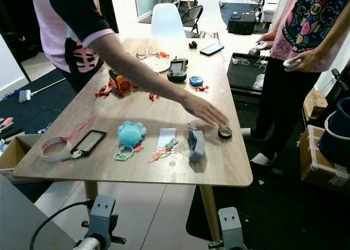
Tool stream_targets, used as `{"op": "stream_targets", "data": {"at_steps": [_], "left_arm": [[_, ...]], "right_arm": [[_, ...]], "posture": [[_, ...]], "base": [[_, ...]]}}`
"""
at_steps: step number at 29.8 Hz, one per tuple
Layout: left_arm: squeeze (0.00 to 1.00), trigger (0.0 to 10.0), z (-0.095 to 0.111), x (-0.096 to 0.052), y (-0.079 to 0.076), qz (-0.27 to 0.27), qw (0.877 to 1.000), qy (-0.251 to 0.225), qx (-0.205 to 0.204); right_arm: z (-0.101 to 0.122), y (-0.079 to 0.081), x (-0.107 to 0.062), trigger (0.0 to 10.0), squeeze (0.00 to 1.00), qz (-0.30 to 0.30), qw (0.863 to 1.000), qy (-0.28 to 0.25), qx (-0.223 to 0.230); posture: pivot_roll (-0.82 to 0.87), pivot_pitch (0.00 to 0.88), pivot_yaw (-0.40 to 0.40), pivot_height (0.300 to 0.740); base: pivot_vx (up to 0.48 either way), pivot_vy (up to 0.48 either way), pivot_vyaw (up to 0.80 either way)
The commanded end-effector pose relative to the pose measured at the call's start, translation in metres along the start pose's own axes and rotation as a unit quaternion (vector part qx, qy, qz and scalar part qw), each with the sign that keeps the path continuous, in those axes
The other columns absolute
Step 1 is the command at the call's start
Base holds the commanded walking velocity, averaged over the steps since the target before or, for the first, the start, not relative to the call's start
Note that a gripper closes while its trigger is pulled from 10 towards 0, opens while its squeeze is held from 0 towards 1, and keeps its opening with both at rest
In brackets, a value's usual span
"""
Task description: Hang keys on a hook
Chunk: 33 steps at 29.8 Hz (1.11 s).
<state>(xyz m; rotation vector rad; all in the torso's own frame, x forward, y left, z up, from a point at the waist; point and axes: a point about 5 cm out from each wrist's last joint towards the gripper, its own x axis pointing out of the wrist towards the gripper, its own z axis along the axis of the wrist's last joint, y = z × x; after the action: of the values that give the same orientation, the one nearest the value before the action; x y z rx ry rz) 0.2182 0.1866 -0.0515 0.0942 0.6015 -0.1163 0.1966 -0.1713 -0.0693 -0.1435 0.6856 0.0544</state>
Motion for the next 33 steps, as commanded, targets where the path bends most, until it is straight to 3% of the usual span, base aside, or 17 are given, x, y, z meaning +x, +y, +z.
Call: {"op": "stream_targets", "data": {"at_steps": [1, 12, 17, 33], "left_arm": [[0.00, 10.0, -0.0041, -0.0018, 0.0063, 0.009, 1.000, 0.014, 0.006], [0.00, 10.0, -0.0034, -0.0016, 0.0053, 0.008, 1.000, 0.011, -0.007], [0.00, 10.0, -0.0032, -0.0017, 0.0059, 0.010, 1.000, 0.009, -0.009], [0.00, 10.0, -0.0026, -0.0021, 0.0043, 0.008, 1.000, 0.002, -0.005]], "right_arm": [[-0.0039, 0.0015, -0.0012, 10.0, 0.00, -0.002, 1.000, 0.009, 0.008], [-0.0029, 0.0026, -0.0008, 10.0, 0.00, -0.002, 1.000, 0.007, 0.009], [-0.0035, 0.0029, -0.0010, 10.0, 0.00, -0.002, 1.000, 0.008, 0.009], [-0.0043, 0.0017, -0.0015, 10.0, 0.00, -0.003, 1.000, 0.008, 0.007]], "posture": [[0.03, 0.016, 0.036, 0.740], [0.03, 0.017, 0.040, 0.740], [0.03, 0.018, 0.039, 0.740], [0.03, 0.017, 0.035, 0.740]], "base": [[0.000, 0.000, 0.00], [0.000, 0.000, 0.00], [0.000, 0.480, 0.00], [0.000, 0.000, 0.00]]}}
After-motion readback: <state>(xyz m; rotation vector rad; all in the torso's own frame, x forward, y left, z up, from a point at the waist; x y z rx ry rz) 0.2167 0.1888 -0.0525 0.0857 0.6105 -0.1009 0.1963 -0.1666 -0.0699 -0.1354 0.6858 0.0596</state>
